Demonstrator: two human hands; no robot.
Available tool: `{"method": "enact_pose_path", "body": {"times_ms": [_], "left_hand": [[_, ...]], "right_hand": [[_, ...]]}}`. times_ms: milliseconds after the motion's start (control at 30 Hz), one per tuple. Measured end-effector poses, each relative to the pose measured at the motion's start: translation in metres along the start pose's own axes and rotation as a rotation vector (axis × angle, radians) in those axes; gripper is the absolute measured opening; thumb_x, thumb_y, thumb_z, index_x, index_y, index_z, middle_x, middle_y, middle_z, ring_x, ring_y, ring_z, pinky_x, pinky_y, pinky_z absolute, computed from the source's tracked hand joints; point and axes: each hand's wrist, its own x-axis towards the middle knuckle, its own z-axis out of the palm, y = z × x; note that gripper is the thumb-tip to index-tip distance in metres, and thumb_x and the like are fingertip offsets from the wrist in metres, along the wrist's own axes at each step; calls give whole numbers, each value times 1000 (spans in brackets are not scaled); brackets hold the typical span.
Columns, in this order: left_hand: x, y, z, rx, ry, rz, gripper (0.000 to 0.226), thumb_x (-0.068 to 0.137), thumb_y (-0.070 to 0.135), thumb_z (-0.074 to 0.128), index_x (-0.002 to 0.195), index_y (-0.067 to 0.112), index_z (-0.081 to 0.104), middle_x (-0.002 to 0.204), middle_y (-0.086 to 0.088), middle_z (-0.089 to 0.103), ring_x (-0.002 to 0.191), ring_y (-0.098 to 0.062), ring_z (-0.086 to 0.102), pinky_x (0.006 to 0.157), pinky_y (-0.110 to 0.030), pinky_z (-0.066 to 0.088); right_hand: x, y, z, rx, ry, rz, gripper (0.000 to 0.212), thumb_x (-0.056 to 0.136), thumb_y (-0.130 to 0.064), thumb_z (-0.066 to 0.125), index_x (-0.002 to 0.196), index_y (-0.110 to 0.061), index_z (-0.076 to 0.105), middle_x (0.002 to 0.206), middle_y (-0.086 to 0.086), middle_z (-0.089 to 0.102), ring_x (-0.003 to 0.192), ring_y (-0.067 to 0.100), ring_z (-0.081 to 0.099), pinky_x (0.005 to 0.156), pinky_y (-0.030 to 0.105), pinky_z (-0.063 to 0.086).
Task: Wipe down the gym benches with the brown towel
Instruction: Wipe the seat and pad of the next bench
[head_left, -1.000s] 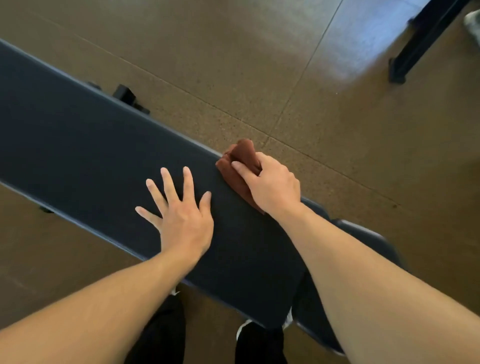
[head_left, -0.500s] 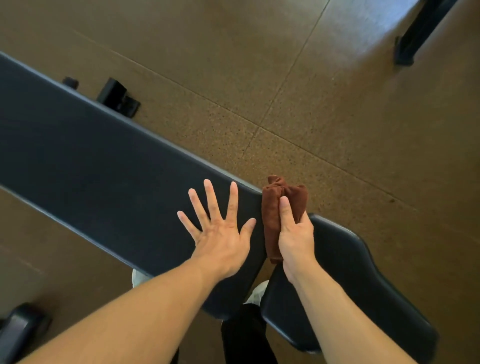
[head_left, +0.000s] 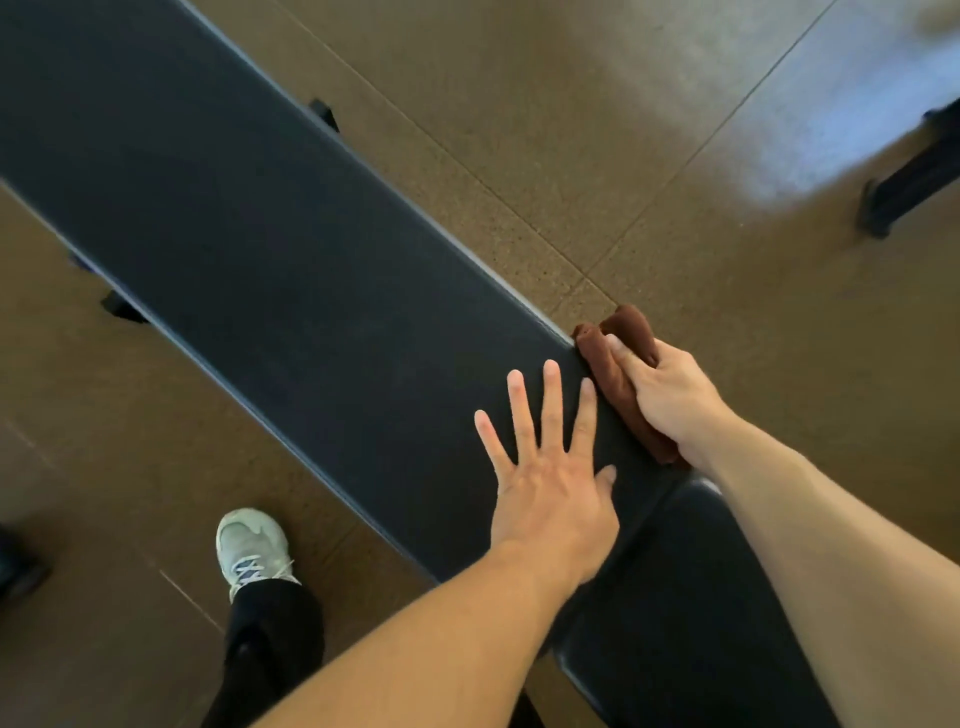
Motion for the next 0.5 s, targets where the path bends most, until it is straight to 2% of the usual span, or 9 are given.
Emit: {"method": "enact_pose_path", "body": {"times_ms": [100,167,233,300,367,500], "left_hand": [[-12,-41,-3,-36,138,158,67,108,41,29,160,29,-11,165,7,-29,148,-17,-37,124,-54,-11],[-25,-90,-2,-30,244,195,59,108,44,29,162,29,9,170,8,-7,155,-13,-20,127,-46,-2],[-40,-149,-4,-38,338,85,60,107,49,28,161,27,15,171,5,3,157,-14,-9,125,-43,2],[-52,-205,-13,-64,395,-34,63,107,53,25,161,25,10,171,2,2,157,-15,-6,124,-42,2],[-62,-257,-28,-80,418,-96,65,107,56,22,162,27,3,172,2,-5,157,-15,-11,125,-42,-4],[-69,-328,-58,-166,507,-268,69,108,55,21,159,29,-17,168,5,-22,154,-11,-23,126,-37,-13]], "right_hand": [[6,-33,29,-68,88,-71,53,103,-60,49,147,-31,54,137,-4,62,131,23,54,105,34,38],[5,-55,63,-144,173,-219,44,102,-62,47,138,-39,56,137,-9,62,128,22,57,110,42,42],[5,-81,103,-236,286,-379,42,102,-60,47,136,-36,54,142,-9,57,131,24,55,111,51,43],[4,-107,143,-337,351,-543,50,105,-54,47,146,-26,51,157,-8,45,149,24,37,124,50,28],[-2,-137,188,-435,267,-731,54,105,-52,44,150,-22,48,165,-8,36,159,21,16,130,44,12],[-23,-198,301,-656,-96,-1118,64,105,-54,44,162,-27,29,171,-8,21,160,17,5,130,38,6]]}}
